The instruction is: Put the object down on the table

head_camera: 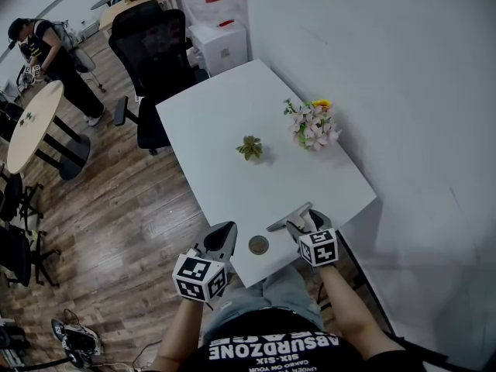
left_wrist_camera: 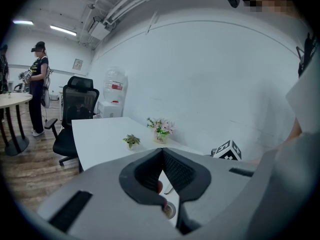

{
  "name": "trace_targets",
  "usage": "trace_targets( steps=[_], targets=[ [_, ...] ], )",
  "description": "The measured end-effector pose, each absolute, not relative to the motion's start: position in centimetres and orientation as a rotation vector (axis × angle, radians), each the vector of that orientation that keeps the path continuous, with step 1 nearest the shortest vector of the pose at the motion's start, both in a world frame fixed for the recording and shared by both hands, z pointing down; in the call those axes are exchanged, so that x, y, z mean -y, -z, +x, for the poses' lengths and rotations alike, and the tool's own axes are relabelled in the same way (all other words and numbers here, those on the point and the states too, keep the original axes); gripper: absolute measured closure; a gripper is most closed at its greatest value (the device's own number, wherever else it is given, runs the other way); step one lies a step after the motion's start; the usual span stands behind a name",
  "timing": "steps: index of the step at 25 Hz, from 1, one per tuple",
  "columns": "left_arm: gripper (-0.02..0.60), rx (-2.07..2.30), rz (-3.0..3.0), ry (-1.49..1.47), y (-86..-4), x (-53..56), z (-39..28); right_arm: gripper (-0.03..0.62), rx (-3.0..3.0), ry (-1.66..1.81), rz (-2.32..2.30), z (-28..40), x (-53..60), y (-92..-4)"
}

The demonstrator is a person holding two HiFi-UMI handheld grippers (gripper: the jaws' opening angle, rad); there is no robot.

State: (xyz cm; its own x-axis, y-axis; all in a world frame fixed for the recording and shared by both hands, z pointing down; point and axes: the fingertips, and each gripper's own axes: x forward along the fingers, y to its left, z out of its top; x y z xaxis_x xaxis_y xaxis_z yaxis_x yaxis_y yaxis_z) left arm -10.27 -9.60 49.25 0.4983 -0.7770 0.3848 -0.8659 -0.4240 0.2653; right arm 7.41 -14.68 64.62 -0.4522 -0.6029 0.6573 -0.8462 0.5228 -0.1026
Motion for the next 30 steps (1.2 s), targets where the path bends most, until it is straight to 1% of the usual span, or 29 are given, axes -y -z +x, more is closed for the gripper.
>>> trace_targets(
  steps=[7,8,11,17,18,19,20,22,30],
  targets=[
    [0.577,1.35,2.33,-0.273,-48.9,9.5,-9.1,0.29,2.307,-0.508,1.238,7.4,14.6,-59.9],
    [0.577,1.349,2.33,-0.271,-48.9,9.5,-8.9,0.298,2.328,-0.498,1.243,7.4,14.5,-59.1],
    [0.575,1.344,2.335,-0.267,-48.6,9.5,-8.3,0.354,2.386,-0.464,1.262,7.3,14.1,-56.7],
    [0.577,1.337,2.341,-0.261,-48.0,9.3,-7.1,0.513,2.444,-0.417,1.331,7.9,13.2,-53.1],
    [0.577,1.337,2.342,-0.26,-47.9,9.2,-6.9,0.548,2.453,-0.408,1.339,8.1,13.0,-52.6],
    [0.575,1.337,2.343,-0.261,-47.9,9.1,-6.7,0.573,2.461,-0.398,1.345,8.2,12.9,-52.2],
    [0.577,1.336,2.345,-0.261,-47.8,9.0,-6.4,0.585,2.468,-0.391,1.347,8.4,12.7,-51.8],
    [0.575,1.333,2.349,-0.26,-47.5,8.8,-5.9,0.595,2.484,-0.383,1.341,8.4,12.3,-51.0],
    [0.577,1.294,2.376,-0.261,-46.6,7.9,-3.4,0.595,2.514,-0.38,1.28,7.4,10.3,-49.3]
  ],
)
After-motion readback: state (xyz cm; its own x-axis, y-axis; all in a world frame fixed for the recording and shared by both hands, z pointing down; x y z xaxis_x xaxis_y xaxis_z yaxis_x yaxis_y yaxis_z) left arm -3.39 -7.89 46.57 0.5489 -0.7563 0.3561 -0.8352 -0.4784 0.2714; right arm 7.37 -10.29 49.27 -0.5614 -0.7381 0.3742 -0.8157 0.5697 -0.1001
